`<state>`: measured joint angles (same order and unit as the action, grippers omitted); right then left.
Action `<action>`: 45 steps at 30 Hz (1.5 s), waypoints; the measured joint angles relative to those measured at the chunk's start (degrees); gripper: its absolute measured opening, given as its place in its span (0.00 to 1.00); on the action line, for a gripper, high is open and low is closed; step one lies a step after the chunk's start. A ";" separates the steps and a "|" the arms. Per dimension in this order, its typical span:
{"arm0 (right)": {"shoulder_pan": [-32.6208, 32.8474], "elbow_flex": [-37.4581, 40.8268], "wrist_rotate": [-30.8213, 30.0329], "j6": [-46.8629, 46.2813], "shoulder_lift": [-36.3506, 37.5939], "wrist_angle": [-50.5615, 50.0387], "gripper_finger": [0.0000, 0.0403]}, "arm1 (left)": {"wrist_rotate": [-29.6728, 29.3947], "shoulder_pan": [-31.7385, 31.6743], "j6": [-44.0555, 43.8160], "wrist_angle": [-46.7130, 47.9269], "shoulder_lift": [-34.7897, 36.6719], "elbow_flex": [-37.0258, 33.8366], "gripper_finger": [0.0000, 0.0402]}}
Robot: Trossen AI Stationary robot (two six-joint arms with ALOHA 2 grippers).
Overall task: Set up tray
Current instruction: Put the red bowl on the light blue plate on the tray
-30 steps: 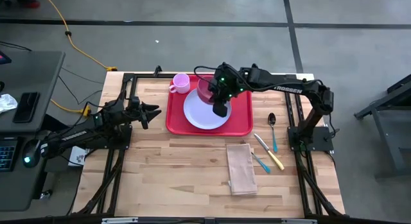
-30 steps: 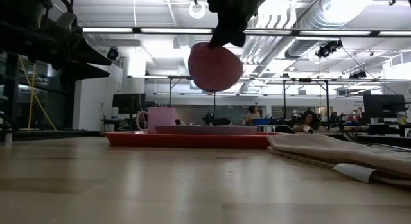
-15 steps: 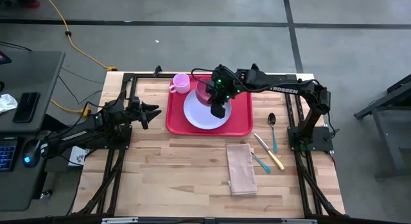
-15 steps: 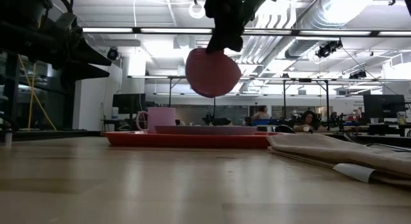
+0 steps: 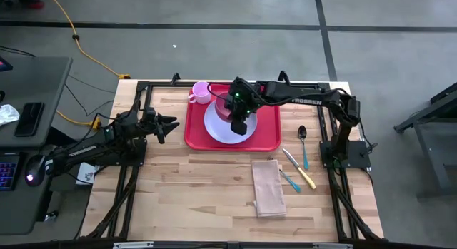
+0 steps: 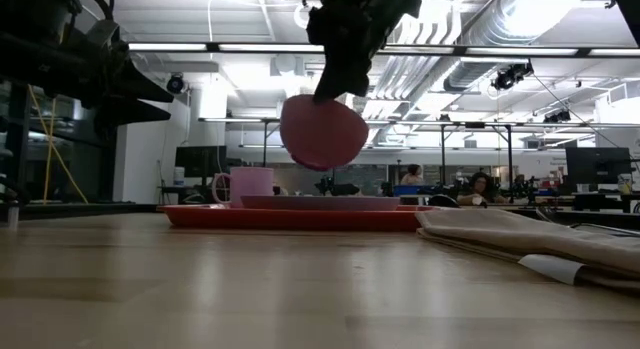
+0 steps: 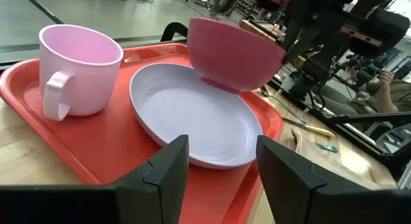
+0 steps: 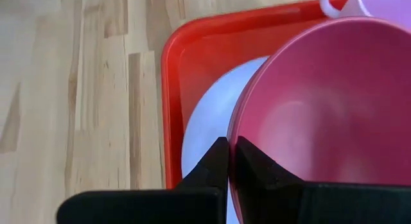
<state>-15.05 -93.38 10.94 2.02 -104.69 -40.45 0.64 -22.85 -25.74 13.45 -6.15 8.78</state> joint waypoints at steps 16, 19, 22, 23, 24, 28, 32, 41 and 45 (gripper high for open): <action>0.11 1.40 1.28 -0.02 -0.04 0.57 0.00 | 0.00 0.00 0.44 -0.04 0.00 0.00 0.53; 0.09 3.21 1.25 -0.29 -0.04 1.68 0.00 | 0.00 -0.01 0.44 -0.04 0.00 0.00 0.53; 0.09 4.38 1.21 -0.48 -0.09 2.22 0.00 | 0.00 -0.02 0.44 -0.04 0.00 0.00 0.53; 0.09 4.39 1.18 -0.48 -0.10 2.30 0.00 | 0.00 -0.01 0.44 -0.04 0.00 0.00 0.53; 0.11 4.39 1.05 -0.47 -0.12 2.62 0.00 | 0.00 0.00 0.44 -0.04 0.00 0.00 0.53; 0.11 4.35 0.55 0.01 -0.82 3.11 0.00 | 0.00 0.00 0.42 -0.04 0.02 0.00 0.53; 0.38 4.35 -0.06 0.84 -2.68 3.09 0.00 | 0.31 -0.02 0.42 -0.07 0.01 0.00 0.53; 2.19 4.37 -4.52 3.05 -5.24 3.05 0.00 | 0.72 -0.02 0.42 -0.12 0.00 0.00 0.53; 2.76 4.35 -6.88 4.02 -5.24 3.09 0.00 | 0.76 -0.02 0.42 -0.06 0.02 0.00 0.53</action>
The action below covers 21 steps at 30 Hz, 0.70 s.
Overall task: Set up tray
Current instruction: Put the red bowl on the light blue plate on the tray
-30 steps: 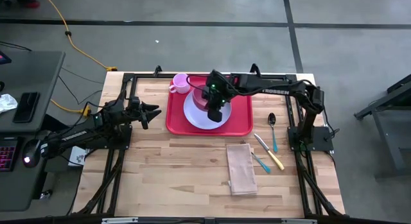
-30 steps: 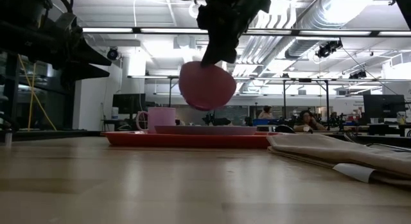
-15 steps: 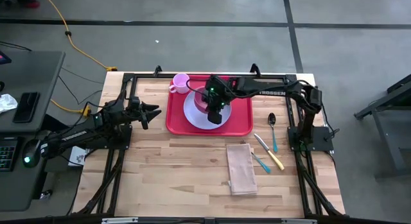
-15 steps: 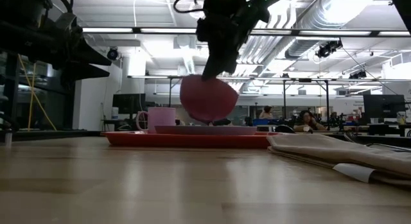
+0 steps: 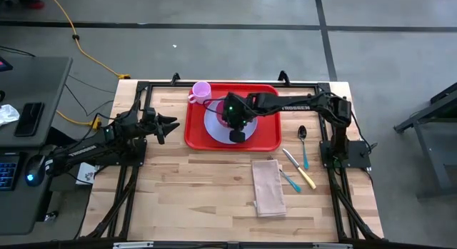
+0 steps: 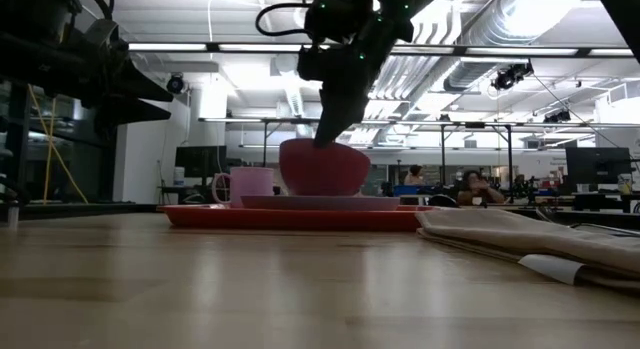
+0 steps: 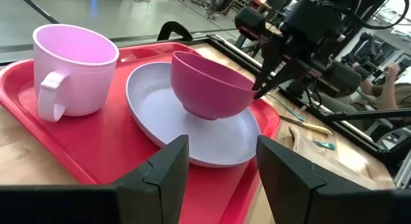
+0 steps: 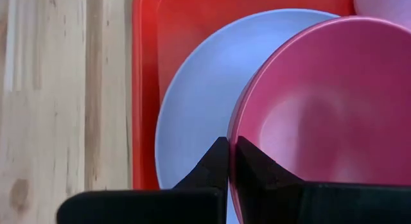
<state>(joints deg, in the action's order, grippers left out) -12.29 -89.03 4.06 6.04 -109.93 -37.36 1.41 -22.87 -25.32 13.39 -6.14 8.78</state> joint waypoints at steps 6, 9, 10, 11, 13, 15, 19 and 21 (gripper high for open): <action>0.33 0.00 0.17 0.44 0.00 -0.01 0.00 | 0.04 0.02 0.00 0.02 0.00 0.00 0.53; 0.34 0.00 0.07 0.54 0.00 0.00 0.00 | 0.11 0.00 0.00 0.02 -0.02 0.00 0.53; 0.34 0.00 -0.16 0.80 0.00 0.00 0.00 | 0.19 0.02 0.00 0.02 -0.02 0.00 0.53; 0.34 0.00 -0.48 1.15 0.00 0.01 0.00 | 0.20 0.00 0.00 0.02 -0.01 0.00 0.53; 0.34 0.00 -0.66 1.53 0.00 0.32 0.00 | 0.20 0.02 0.00 0.02 -0.01 0.00 0.53; 0.34 0.00 -0.73 1.55 0.00 0.46 0.00 | 0.20 0.01 0.00 0.02 -0.01 0.00 0.53; 0.34 0.00 -0.48 1.54 -0.93 0.22 0.00 | 0.18 0.02 0.00 0.02 -0.02 0.00 0.53; 0.32 0.00 -0.33 1.57 -1.45 0.09 0.00 | 0.17 0.01 0.00 0.02 0.00 0.00 0.53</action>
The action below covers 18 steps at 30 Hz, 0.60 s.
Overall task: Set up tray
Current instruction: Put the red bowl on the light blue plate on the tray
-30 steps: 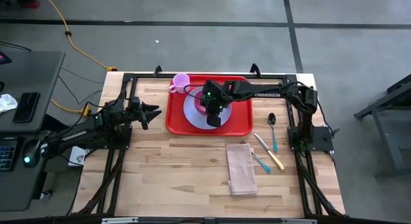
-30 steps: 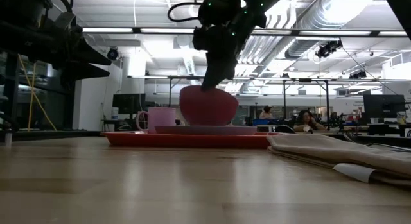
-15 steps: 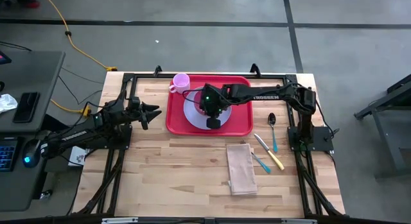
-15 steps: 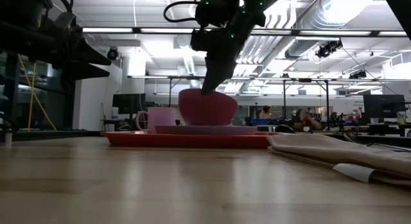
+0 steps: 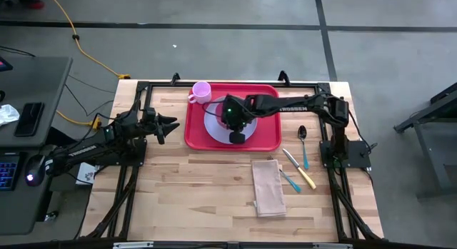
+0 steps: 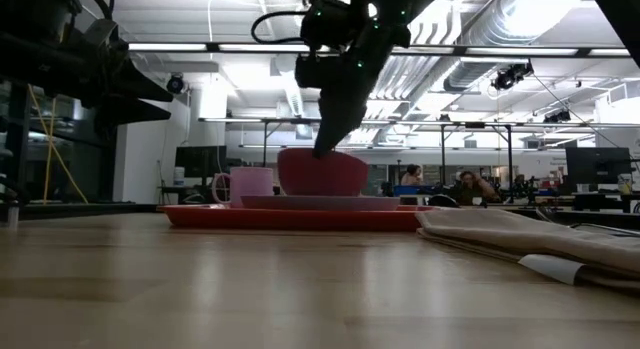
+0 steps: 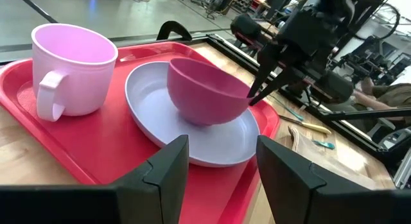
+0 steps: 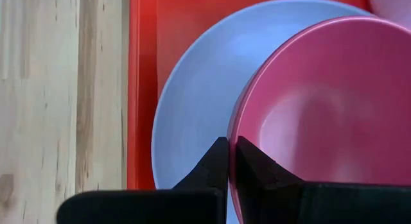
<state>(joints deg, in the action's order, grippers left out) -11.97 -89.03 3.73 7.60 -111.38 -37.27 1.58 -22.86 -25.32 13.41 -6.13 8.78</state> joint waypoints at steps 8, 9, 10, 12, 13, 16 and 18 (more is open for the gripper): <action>0.09 0.00 -0.58 0.43 -0.34 0.08 0.00 | 0.00 0.00 -0.02 -0.01 -0.01 0.00 0.53; 0.09 0.00 -0.44 0.41 -0.34 0.12 0.00 | 0.00 0.00 -0.02 0.00 -0.02 0.00 0.53; 0.09 0.00 -0.37 0.41 -0.34 0.10 0.00 | -0.02 -0.01 -0.02 -0.01 -0.01 0.00 0.53; 0.11 0.00 -0.33 0.41 -0.36 0.09 0.00 | -0.01 -0.01 -0.02 0.00 0.00 0.00 0.53; 0.11 0.00 -0.31 0.41 -0.36 0.07 0.00 | -0.02 -0.01 -0.02 0.00 0.00 0.00 0.53; 0.10 0.00 -0.15 0.41 -0.36 0.08 0.00 | -0.02 -0.01 -0.02 0.00 -0.02 0.00 0.53; 0.09 0.00 -0.17 0.39 -0.36 0.06 0.00 | -0.02 0.01 -0.02 0.00 0.00 0.00 0.53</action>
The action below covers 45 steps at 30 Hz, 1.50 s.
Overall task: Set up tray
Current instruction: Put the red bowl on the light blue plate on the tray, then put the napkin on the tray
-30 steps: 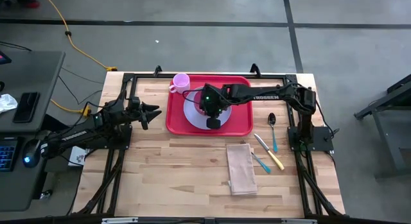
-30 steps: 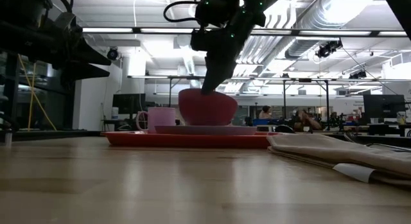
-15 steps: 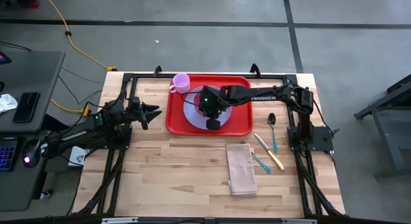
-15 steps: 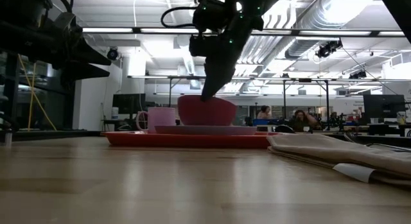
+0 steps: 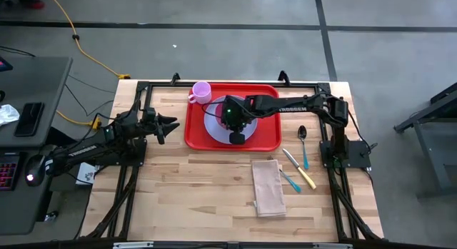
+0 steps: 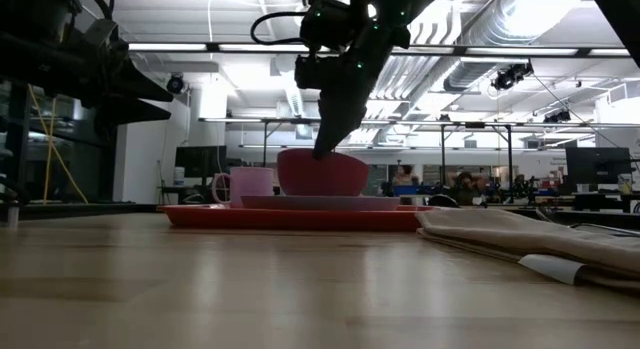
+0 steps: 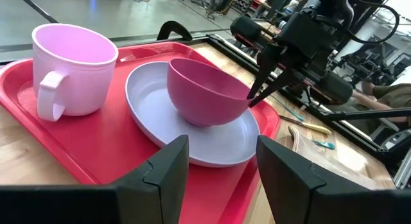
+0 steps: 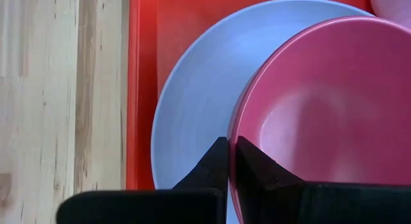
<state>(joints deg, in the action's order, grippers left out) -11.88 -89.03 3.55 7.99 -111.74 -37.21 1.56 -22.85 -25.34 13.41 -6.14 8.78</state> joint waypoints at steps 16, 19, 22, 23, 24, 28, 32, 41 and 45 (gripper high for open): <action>-0.04 0.00 0.04 0.64 0.00 0.20 0.09 | -0.02 -0.02 0.57 0.00 0.00 0.00 0.53; -0.04 0.00 0.04 0.87 0.00 0.20 0.14 | -0.02 0.00 0.59 0.00 0.00 0.00 0.53; -0.04 0.00 -0.46 1.02 0.00 0.20 0.19 | -0.02 0.00 0.63 0.00 -0.01 0.00 0.53; -0.04 0.00 -0.81 1.05 0.00 0.20 0.20 | -0.02 -0.01 0.63 0.00 -0.01 0.00 0.53; -0.04 0.00 -1.23 1.06 0.00 0.20 0.21 | -0.02 -0.01 0.65 0.00 0.00 0.00 0.53; -0.04 0.00 -1.66 1.07 0.00 0.22 0.23 | -0.02 -0.02 0.66 0.00 -0.02 0.00 0.53; -0.04 -0.04 -1.78 1.07 0.20 0.25 0.25 | -0.02 -0.01 0.66 0.00 -0.01 0.00 0.53; 0.04 -0.17 -3.88 1.07 3.01 0.22 0.25 | -0.04 -0.02 0.66 0.00 0.00 0.00 0.53; 0.04 -0.17 -4.13 1.01 4.43 0.22 0.25 | 0.19 -0.01 0.66 0.02 0.00 0.00 0.53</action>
<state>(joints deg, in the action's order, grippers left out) -11.84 -89.21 -0.58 8.99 -107.31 -36.99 1.75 -22.86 -24.69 13.43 -6.14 8.78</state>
